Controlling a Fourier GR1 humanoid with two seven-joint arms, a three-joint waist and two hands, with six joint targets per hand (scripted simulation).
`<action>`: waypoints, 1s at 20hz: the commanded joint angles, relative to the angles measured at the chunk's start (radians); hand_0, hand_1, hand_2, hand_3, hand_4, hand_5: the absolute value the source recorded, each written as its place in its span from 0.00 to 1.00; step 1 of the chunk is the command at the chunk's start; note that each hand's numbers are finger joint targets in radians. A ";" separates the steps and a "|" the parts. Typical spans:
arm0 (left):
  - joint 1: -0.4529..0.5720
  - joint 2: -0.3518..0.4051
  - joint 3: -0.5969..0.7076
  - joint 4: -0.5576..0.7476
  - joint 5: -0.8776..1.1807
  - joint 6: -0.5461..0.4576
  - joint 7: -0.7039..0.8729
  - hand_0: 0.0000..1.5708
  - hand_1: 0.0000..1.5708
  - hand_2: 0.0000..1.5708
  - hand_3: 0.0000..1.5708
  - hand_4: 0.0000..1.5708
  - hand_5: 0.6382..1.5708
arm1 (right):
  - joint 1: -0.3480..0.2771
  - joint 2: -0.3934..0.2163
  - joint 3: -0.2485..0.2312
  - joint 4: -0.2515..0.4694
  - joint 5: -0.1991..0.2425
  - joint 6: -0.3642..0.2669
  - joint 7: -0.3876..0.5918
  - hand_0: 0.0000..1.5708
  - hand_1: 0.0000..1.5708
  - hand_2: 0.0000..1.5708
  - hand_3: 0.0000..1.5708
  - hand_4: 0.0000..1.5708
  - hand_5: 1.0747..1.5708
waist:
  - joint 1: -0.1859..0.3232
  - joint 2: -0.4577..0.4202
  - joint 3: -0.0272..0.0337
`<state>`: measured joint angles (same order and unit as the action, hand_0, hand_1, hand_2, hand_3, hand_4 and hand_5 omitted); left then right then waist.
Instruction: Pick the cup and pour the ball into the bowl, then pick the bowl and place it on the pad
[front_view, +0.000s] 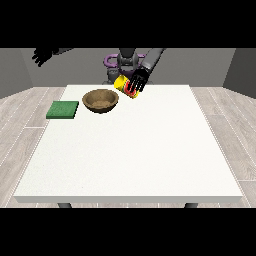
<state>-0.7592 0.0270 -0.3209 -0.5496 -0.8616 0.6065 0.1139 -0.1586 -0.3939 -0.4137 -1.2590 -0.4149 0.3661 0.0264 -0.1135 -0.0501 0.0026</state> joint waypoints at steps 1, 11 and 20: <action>-0.101 -0.021 -0.083 0.067 -0.157 -0.046 0.188 0.87 0.87 1.00 1.00 0.93 0.96 | -0.009 -0.032 -0.006 0.034 -0.019 0.035 0.029 0.00 0.00 0.00 0.00 0.43 0.97 | -0.018 -0.026 -0.0008; -0.286 -0.017 -0.294 0.130 -0.425 -0.262 0.453 0.92 0.92 1.00 1.00 0.69 1.00 | -0.078 0.007 0.030 0.071 0.022 0.003 -0.010 0.00 0.00 0.00 0.19 0.45 0.97 | -0.035 -0.020 -0.0018; -0.208 -0.027 -0.475 -0.102 -0.438 -0.586 0.492 0.12 0.12 0.79 1.00 0.71 1.00 | -0.110 0.042 0.070 0.142 0.063 -0.017 -0.028 0.00 0.00 0.00 0.22 0.44 0.96 | -0.048 -0.048 -0.0022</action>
<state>-0.9935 0.0005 -0.7512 -0.5886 -1.2905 0.1275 0.6228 -0.2772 -0.3672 -0.3577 -1.1228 -0.3657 0.3603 0.0028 -0.1687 -0.0759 0.0007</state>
